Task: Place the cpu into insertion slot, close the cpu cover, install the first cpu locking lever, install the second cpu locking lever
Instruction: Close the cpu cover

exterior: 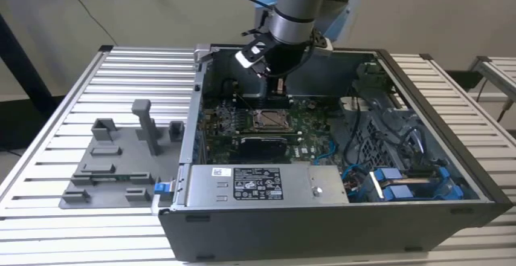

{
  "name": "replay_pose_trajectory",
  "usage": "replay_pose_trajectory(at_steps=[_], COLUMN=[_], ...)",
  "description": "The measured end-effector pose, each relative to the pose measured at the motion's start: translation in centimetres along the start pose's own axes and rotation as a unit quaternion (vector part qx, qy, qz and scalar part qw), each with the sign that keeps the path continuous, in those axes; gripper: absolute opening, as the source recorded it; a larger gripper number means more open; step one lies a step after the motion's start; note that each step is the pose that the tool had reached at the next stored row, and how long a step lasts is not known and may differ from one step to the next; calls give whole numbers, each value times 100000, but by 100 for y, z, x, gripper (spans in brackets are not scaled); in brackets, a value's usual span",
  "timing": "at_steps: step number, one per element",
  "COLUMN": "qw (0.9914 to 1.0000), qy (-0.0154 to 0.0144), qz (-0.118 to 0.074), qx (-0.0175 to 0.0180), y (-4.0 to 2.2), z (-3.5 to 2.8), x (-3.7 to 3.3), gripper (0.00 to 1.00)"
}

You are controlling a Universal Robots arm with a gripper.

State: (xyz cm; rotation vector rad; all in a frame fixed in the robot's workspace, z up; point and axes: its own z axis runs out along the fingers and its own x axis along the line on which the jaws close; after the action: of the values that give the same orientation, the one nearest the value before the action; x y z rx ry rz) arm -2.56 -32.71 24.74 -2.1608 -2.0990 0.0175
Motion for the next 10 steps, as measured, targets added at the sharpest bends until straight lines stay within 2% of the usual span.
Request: replay_pose_trajectory(at_steps=[10], qw=[100000], qy=[-38], qz=[-179], qx=[-45], y=[-5], z=[-1], x=[1], gripper=[11])
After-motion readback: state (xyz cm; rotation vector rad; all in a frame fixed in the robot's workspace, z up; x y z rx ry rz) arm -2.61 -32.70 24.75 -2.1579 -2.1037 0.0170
